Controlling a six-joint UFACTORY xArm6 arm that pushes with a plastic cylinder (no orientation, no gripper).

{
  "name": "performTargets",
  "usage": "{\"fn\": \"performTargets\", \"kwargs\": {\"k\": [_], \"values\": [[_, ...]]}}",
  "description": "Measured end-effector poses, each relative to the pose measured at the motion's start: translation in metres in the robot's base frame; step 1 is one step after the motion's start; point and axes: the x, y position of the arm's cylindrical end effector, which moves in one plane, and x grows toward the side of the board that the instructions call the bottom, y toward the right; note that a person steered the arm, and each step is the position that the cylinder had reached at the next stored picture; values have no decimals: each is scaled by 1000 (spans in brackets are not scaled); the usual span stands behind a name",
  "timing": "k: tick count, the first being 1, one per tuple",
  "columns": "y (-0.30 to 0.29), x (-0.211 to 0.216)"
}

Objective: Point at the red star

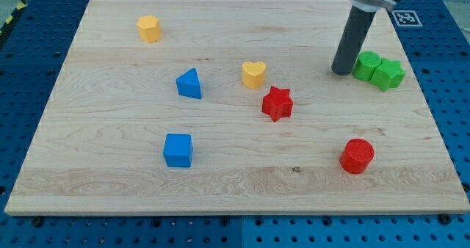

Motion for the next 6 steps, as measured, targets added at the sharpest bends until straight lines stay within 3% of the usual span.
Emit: {"fn": "performTargets", "kwargs": {"k": [2,4,6], "values": [[-31,14],[-36,81],[-110,122]]}}
